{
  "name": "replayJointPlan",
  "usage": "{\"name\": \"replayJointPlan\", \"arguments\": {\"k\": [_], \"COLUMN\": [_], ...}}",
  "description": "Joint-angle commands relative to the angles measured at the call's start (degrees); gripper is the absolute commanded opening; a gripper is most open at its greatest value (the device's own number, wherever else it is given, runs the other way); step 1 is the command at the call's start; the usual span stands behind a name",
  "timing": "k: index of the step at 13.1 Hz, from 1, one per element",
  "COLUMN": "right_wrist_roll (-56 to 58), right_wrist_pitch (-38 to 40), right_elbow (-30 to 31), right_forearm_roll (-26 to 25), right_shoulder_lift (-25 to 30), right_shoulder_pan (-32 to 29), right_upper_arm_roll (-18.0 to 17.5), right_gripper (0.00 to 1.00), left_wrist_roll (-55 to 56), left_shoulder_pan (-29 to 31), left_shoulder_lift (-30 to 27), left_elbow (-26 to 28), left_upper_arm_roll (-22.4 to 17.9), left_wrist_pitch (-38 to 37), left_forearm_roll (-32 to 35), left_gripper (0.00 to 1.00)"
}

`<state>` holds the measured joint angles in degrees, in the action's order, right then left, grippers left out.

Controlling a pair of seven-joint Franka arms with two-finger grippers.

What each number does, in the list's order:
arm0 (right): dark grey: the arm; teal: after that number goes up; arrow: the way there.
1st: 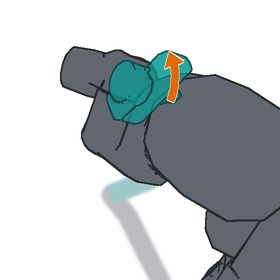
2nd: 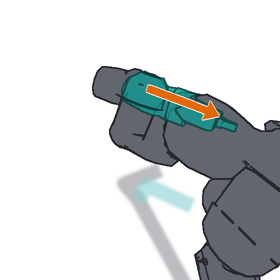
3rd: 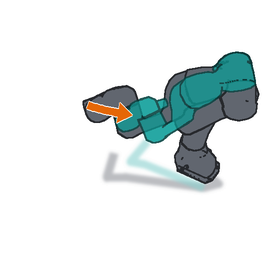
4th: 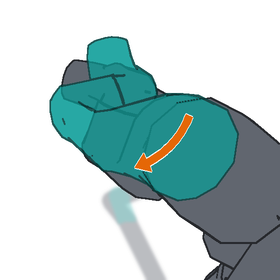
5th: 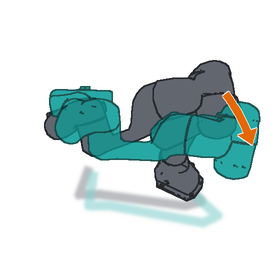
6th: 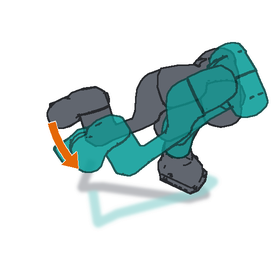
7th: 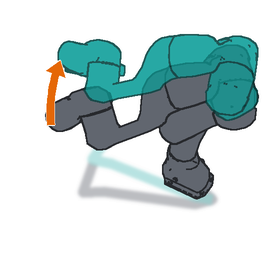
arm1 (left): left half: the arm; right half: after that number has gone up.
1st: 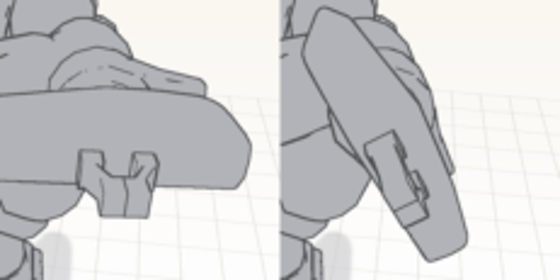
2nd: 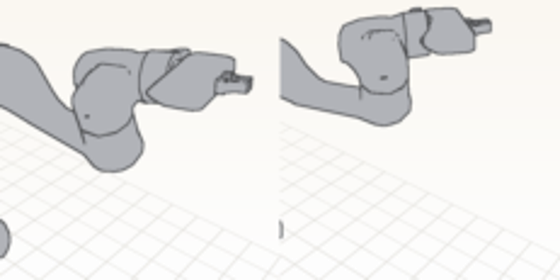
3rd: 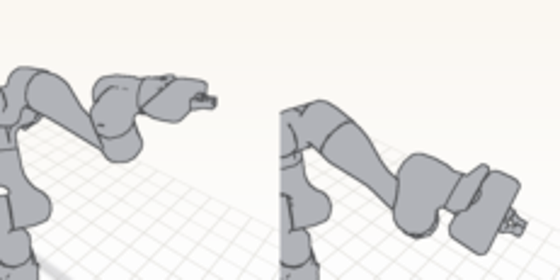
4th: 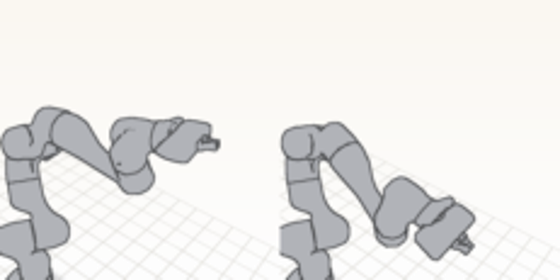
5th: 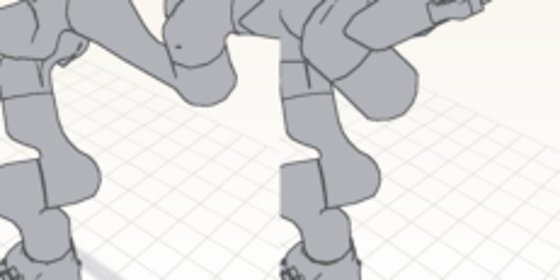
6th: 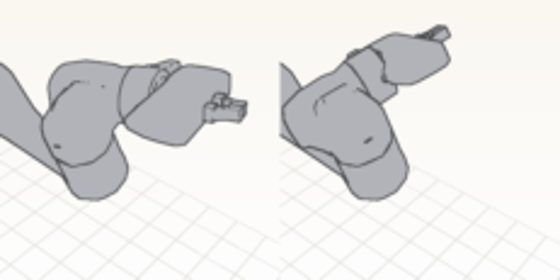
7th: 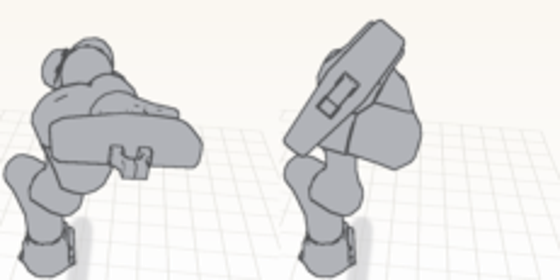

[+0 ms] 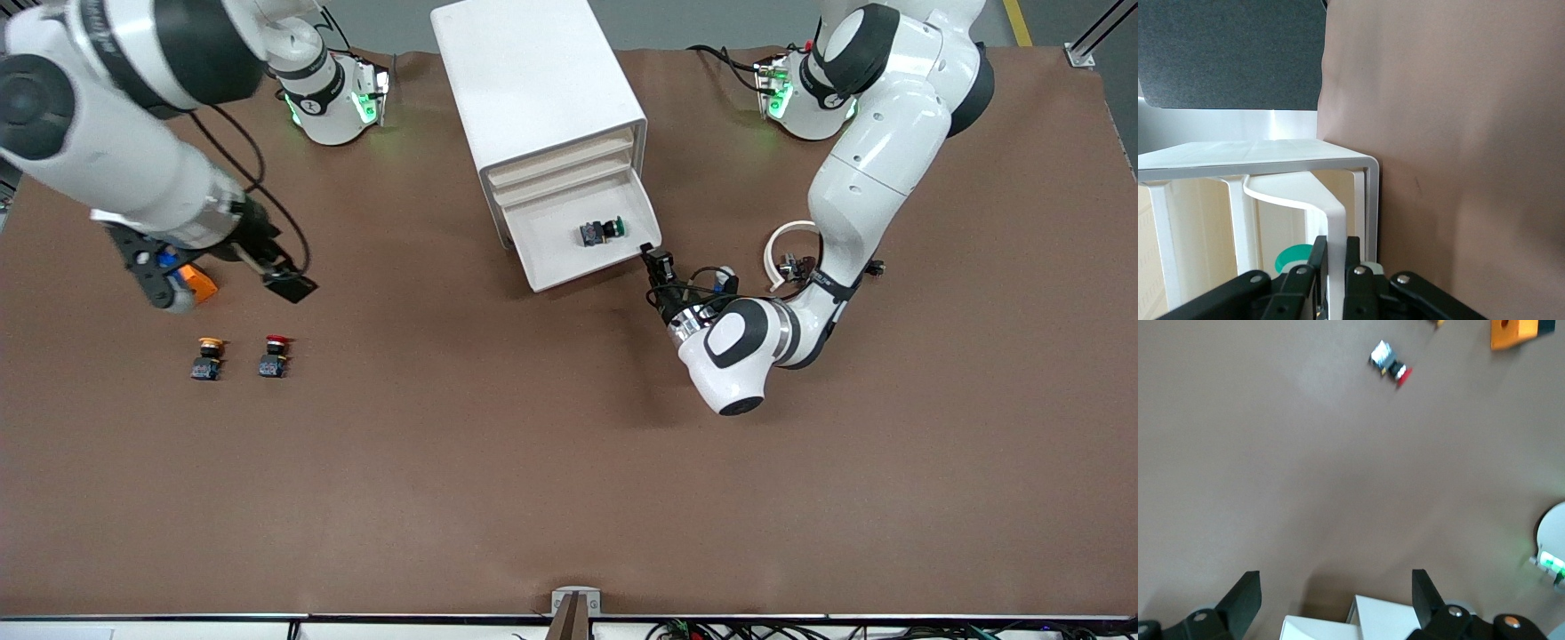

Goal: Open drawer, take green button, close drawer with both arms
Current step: 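Reach the right gripper into the open drawer toward the green button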

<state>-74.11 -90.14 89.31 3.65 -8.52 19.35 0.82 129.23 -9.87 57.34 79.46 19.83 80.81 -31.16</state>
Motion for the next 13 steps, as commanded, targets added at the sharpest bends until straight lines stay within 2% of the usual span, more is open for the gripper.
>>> {"name": "replayJointPlan", "arguments": {"k": [1, 2, 4, 5, 6, 11, 13], "right_wrist_roll": [-7.25, -9.36, -12.53, -15.07, -17.88, -28.18, -30.56], "right_wrist_pitch": [-1.16, -1.35, -2.40, -3.36, -4.68, -8.56, -10.65], "right_elbow": [-0.72, -0.72, -0.72, -0.72, -0.72, -0.90, -0.98], "right_forearm_roll": [0.39, 0.39, 1.35, 2.23, 2.33, 2.33, 2.59], "right_shoulder_lift": [-1.49, -2.11, -3.60, -4.65, -5.71, -10.37, -11.86], "right_shoulder_pan": [3.31, 4.71, 7.27, 8.76, 10.51, 18.60, 19.58], "right_upper_arm_roll": [0.50, 0.59, 0.50, 0.59, 0.50, 0.59, 0.50], "right_gripper": [1.00, 1.00, 1.00, 1.00, 1.00, 1.00, 1.00], "left_wrist_roll": [-1.52, -1.52, -1.52, -1.52, -1.52, -1.44, -1.44], "left_shoulder_pan": [-0.32, -0.41, -0.32, -0.32, -0.32, -0.24, -0.24], "left_shoulder_lift": [0.67, 0.67, 0.67, 0.67, 0.67, 0.76, 0.67], "left_elbow": [-0.80, -0.80, -0.71, -0.71, -0.71, -0.62, -0.71], "left_upper_arm_roll": [-1.11, -1.11, -1.11, -1.11, -1.11, -1.11, -1.11], "left_wrist_pitch": [1.28, 1.28, 1.28, 1.28, 1.28, 1.28, 1.28], "left_forearm_roll": [0.92, 0.92, 0.83, 0.83, 0.75, 0.22, -0.39], "left_gripper": [0.25, 0.34, 0.77, 0.93, 1.00, 1.00, 1.00]}}
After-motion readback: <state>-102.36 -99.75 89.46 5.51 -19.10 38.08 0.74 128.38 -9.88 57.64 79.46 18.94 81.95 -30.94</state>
